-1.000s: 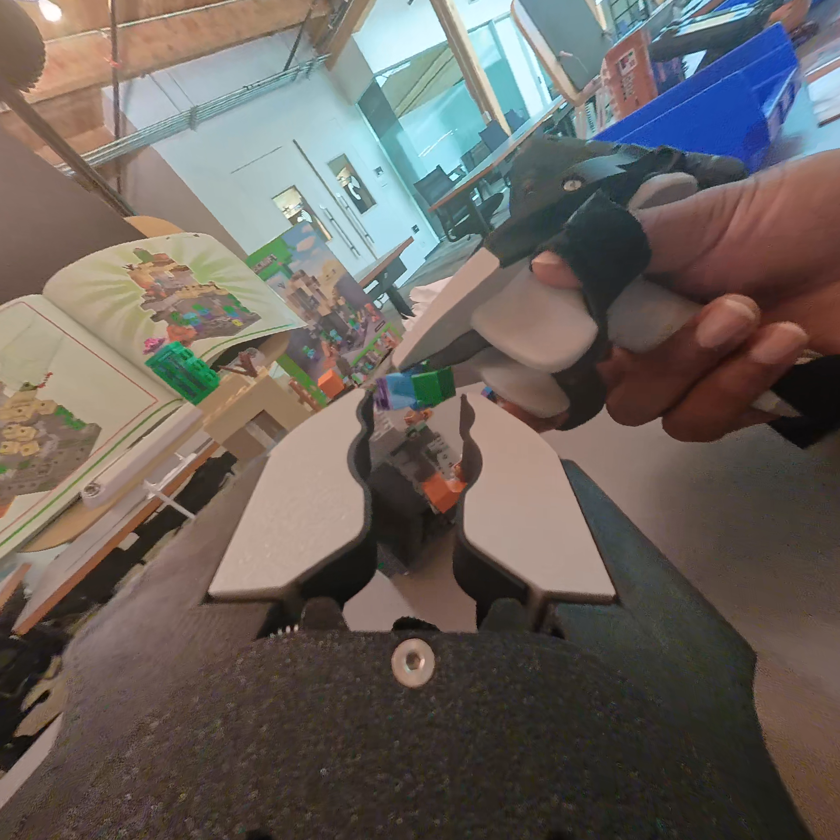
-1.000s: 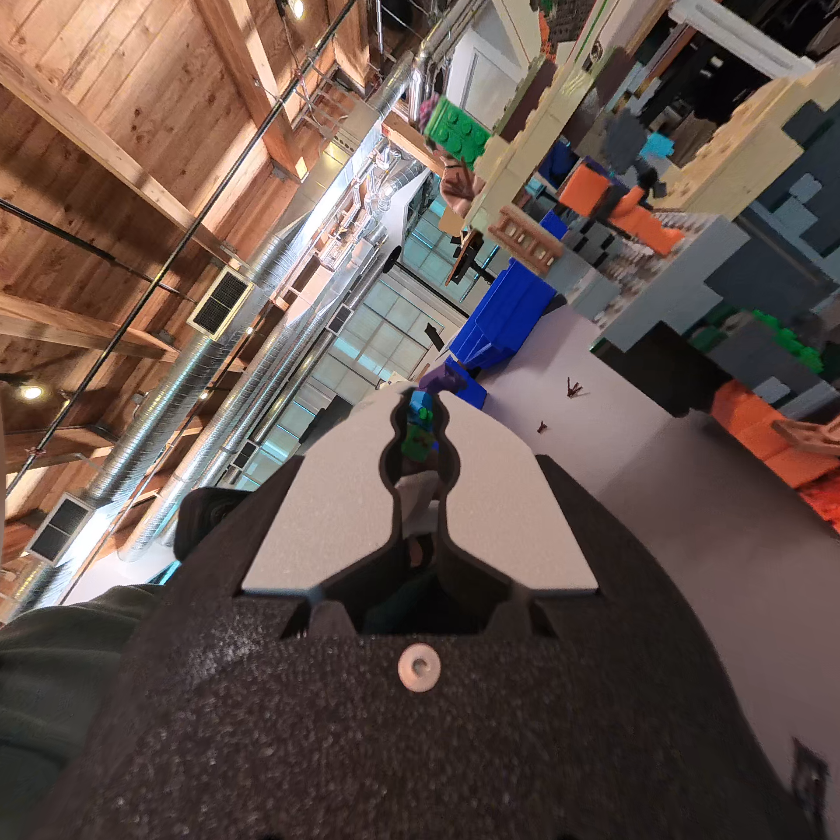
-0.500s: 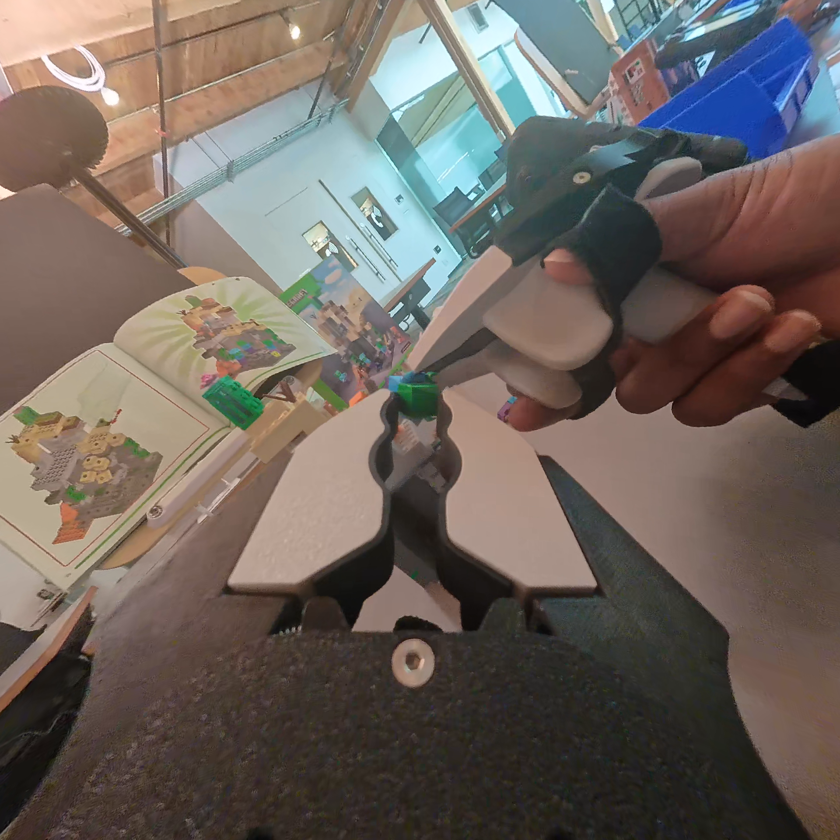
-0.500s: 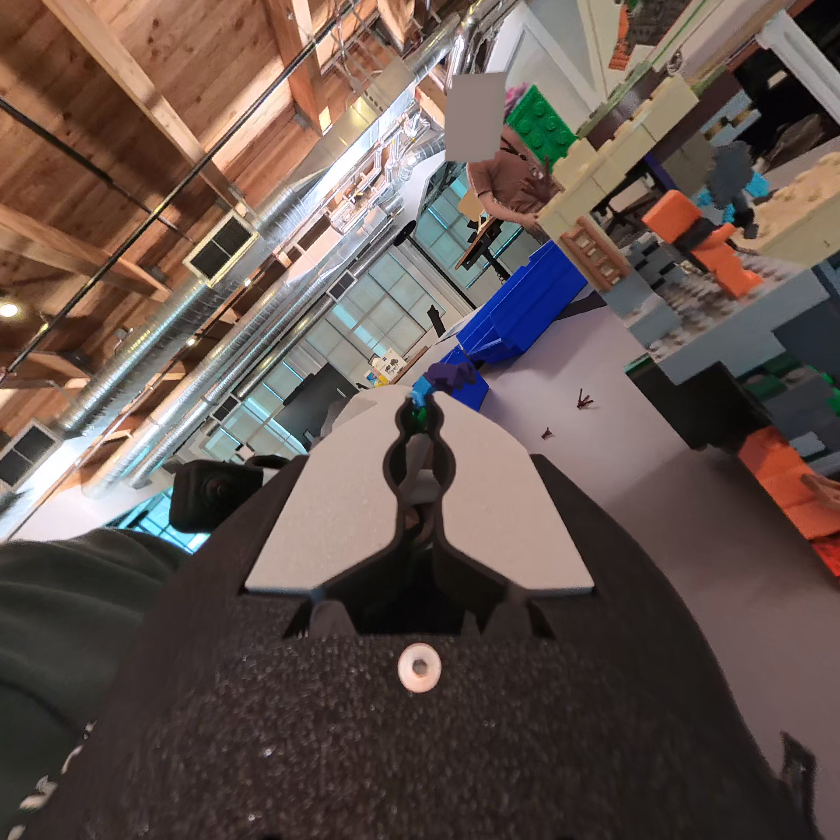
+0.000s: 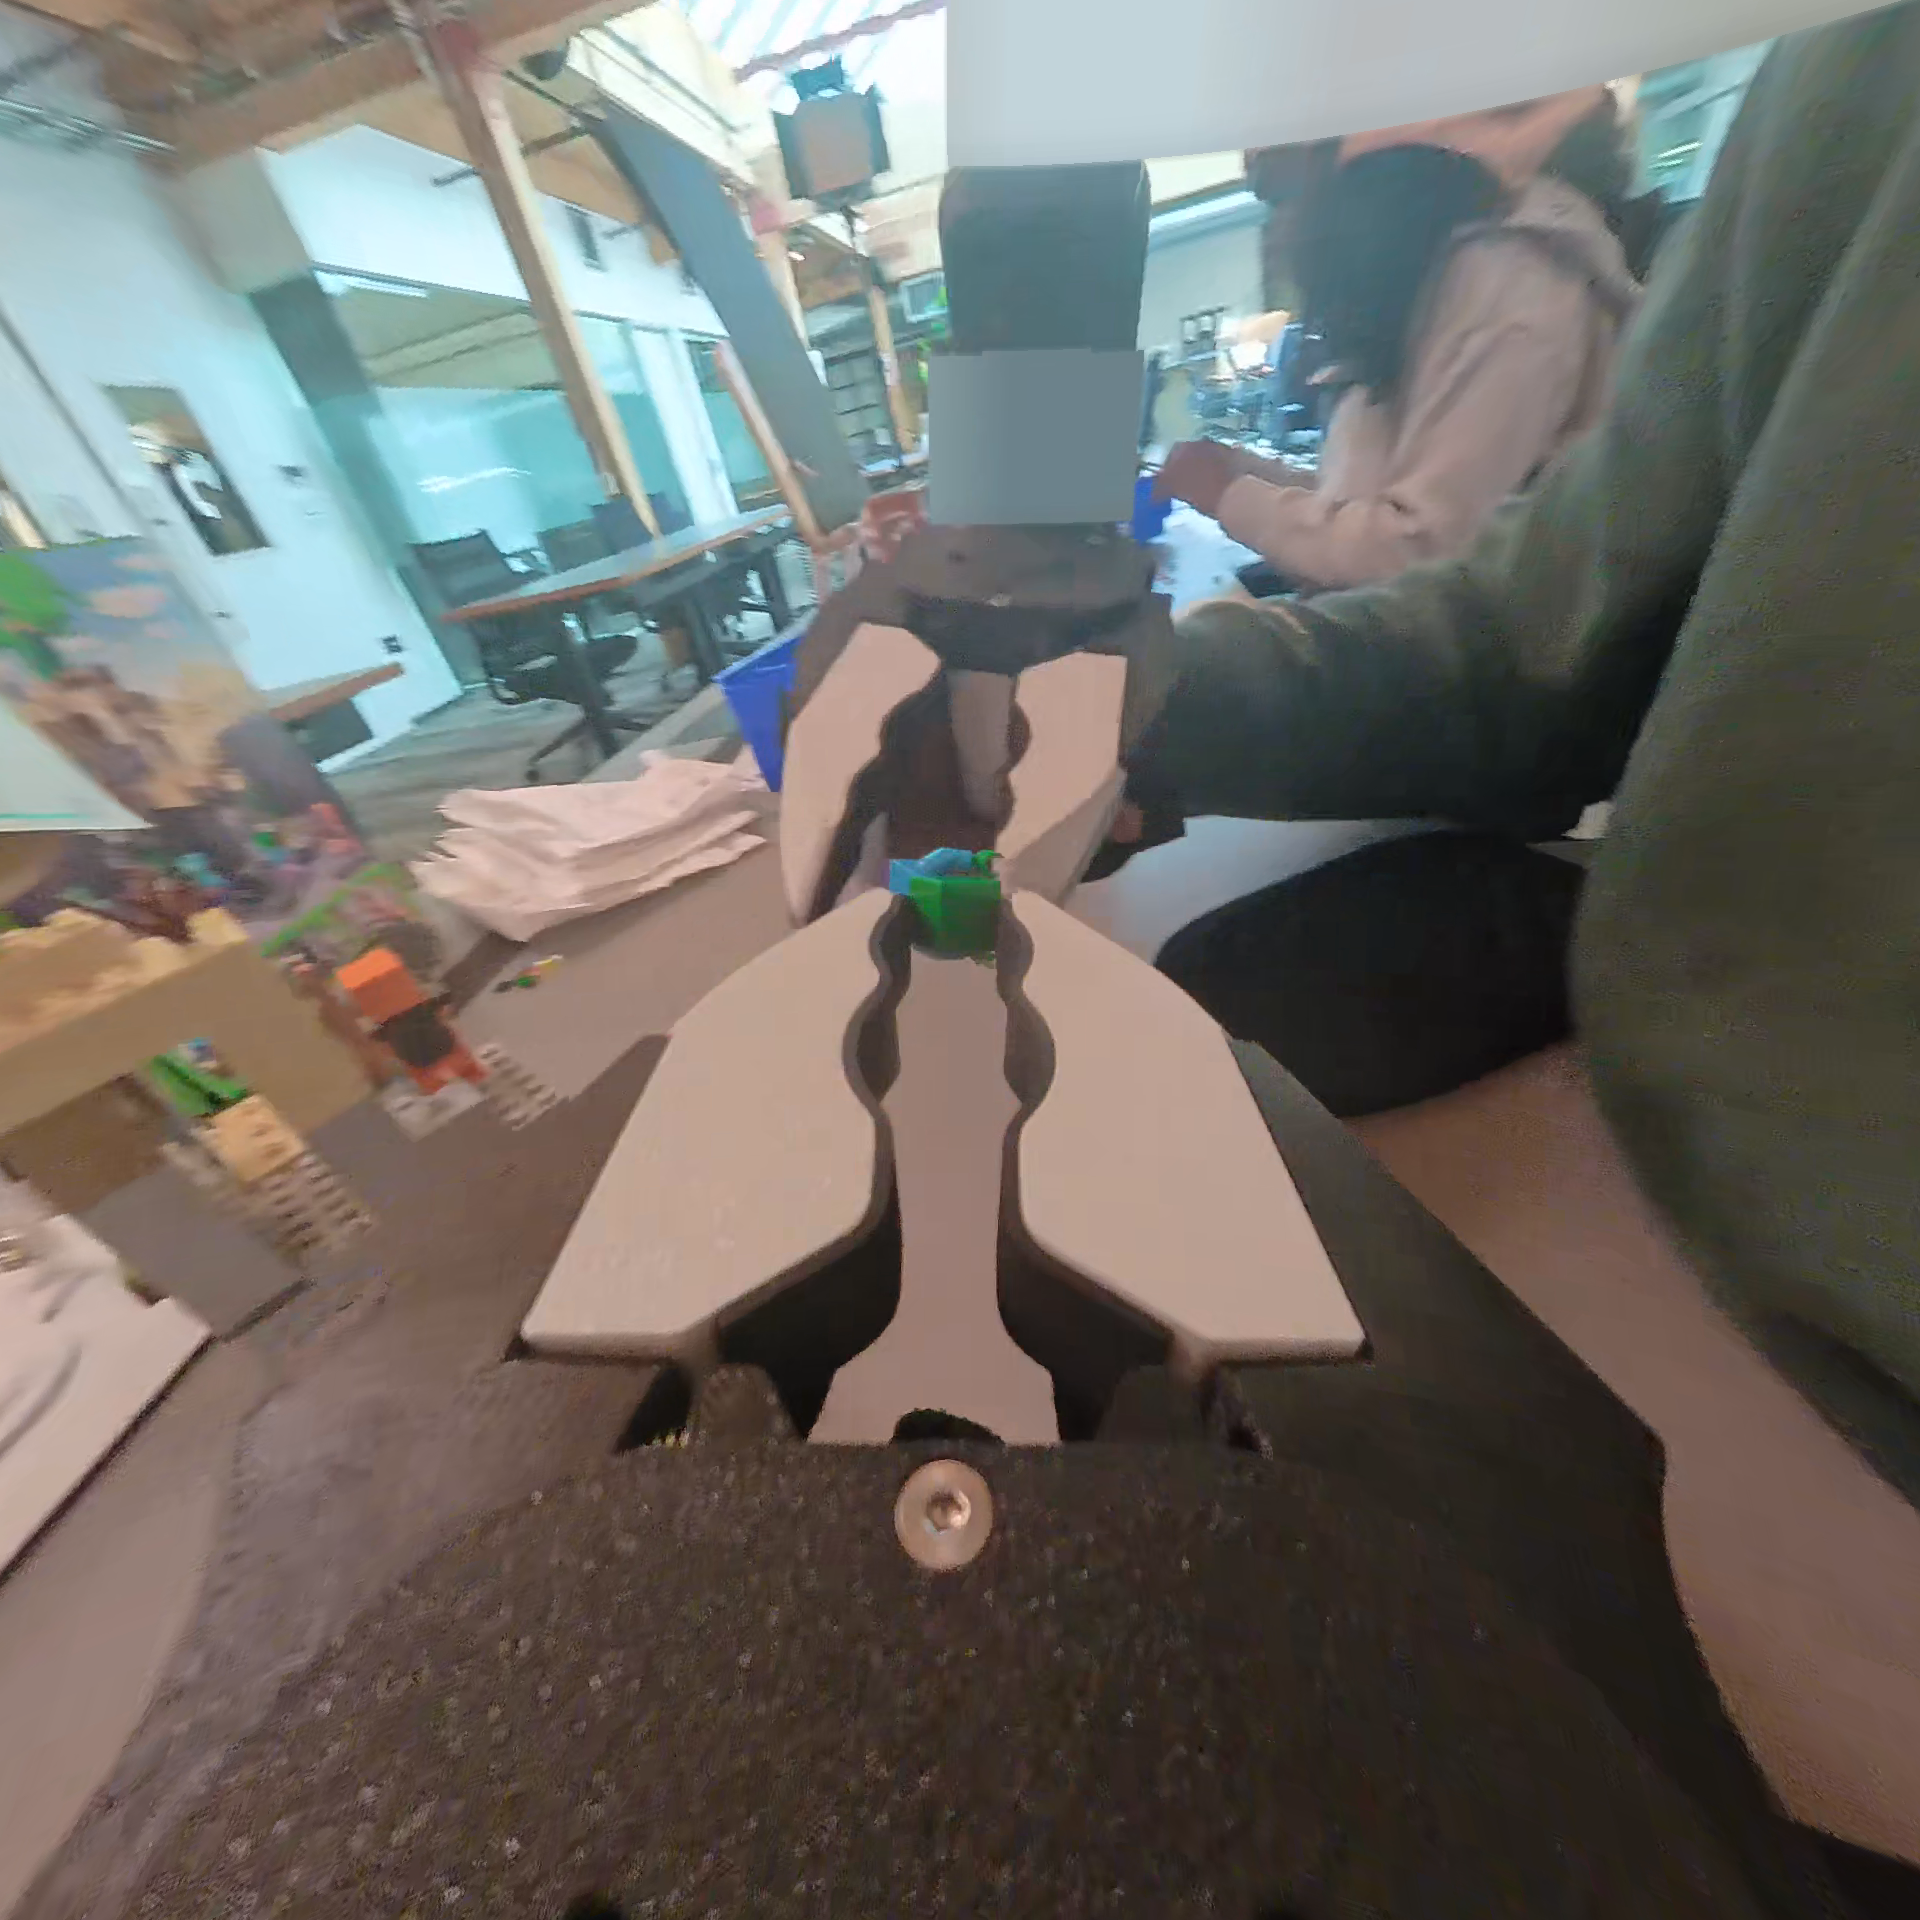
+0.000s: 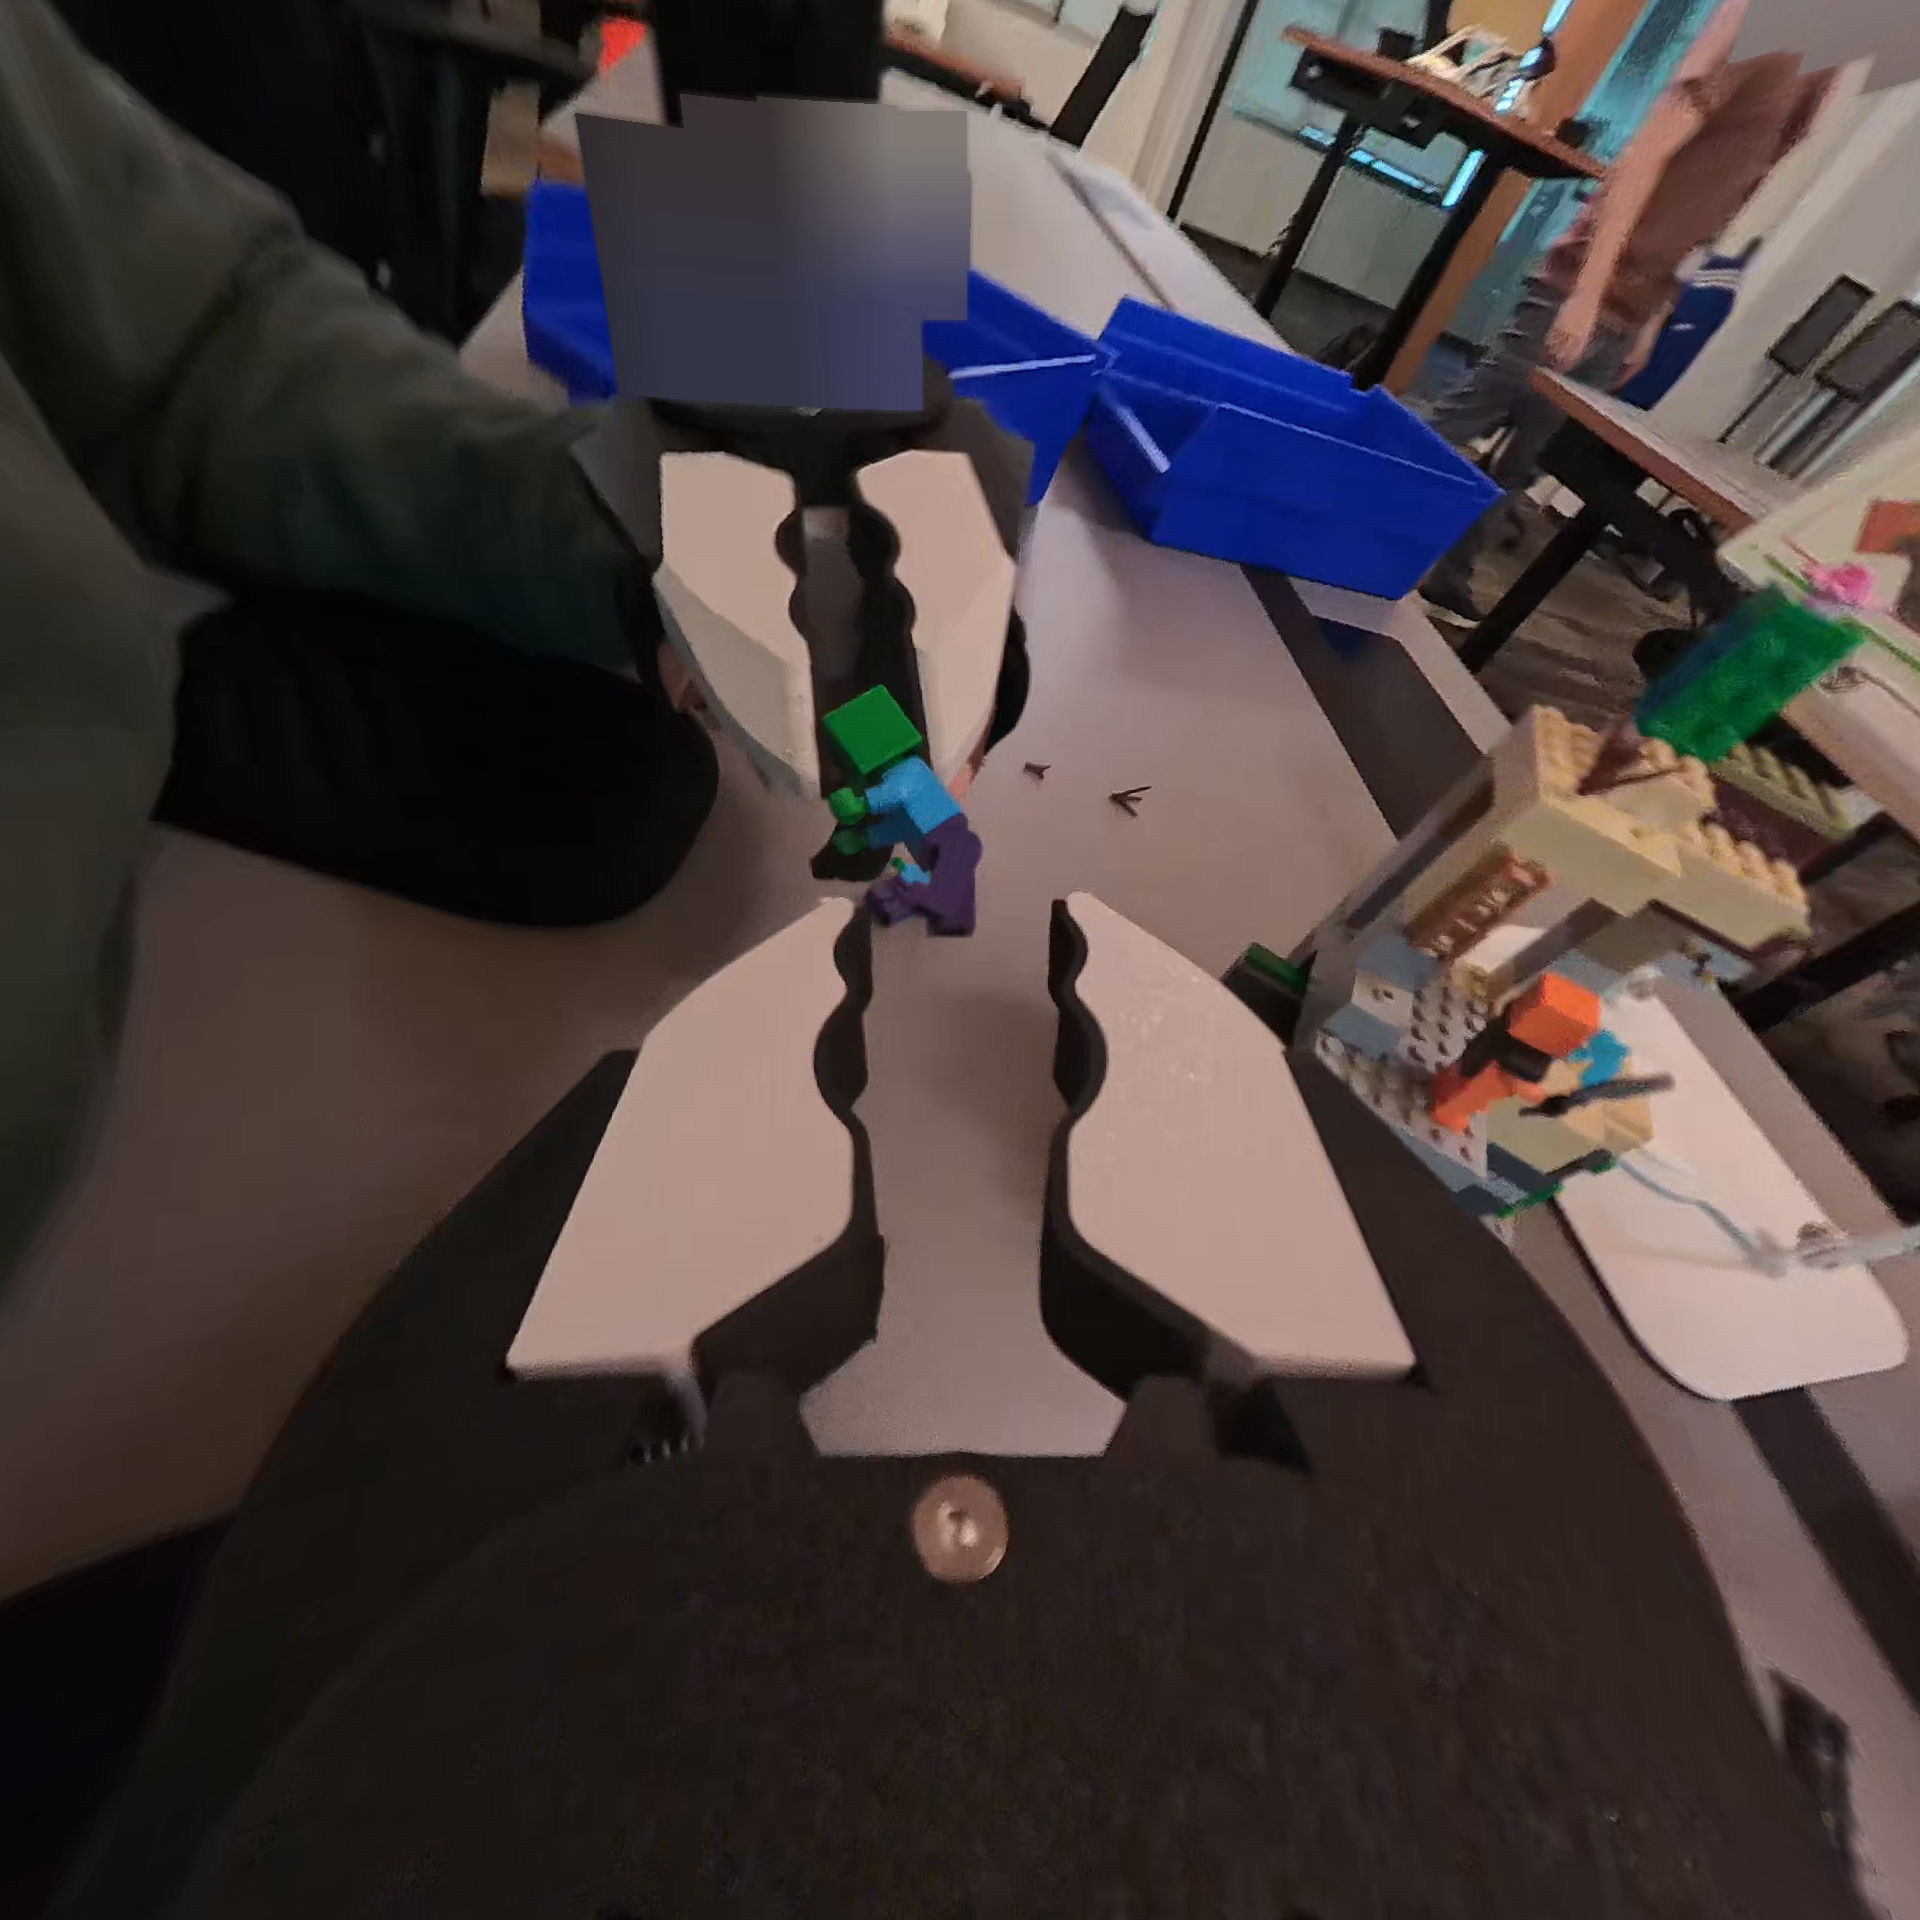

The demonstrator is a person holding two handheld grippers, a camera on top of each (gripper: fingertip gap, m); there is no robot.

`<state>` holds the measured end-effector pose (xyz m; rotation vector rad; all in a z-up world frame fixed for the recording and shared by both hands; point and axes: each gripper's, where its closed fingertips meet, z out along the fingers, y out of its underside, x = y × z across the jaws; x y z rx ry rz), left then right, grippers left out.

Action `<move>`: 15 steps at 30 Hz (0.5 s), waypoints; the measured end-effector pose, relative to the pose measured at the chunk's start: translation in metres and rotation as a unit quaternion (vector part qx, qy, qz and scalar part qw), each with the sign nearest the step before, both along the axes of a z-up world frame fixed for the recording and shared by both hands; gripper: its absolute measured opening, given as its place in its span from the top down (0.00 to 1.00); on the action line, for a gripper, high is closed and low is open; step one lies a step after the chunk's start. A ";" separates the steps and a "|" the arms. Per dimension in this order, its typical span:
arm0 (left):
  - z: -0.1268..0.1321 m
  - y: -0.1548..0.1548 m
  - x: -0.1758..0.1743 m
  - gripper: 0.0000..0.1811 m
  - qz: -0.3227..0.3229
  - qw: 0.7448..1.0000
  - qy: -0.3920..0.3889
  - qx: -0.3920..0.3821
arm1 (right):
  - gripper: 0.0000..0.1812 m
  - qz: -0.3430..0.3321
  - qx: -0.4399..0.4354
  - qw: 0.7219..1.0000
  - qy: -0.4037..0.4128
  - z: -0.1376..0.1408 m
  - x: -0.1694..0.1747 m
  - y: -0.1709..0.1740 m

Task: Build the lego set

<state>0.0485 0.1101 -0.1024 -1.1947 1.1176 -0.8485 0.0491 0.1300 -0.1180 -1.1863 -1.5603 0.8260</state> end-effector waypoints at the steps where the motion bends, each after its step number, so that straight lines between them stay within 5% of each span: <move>1: -0.002 -0.002 0.001 0.92 -0.008 1.000 0.006 -0.001 | 0.85 0.011 0.016 1.000 -0.013 -0.002 -0.001 -0.003; 3: -0.008 -0.007 0.003 0.92 -0.027 0.999 0.023 -0.008 | 0.92 0.039 0.030 0.998 -0.032 -0.004 -0.002 -0.012; 15: -0.014 -0.028 0.007 0.92 -0.126 0.989 0.014 -0.082 | 0.93 0.174 0.087 0.973 -0.124 -0.014 0.006 -0.037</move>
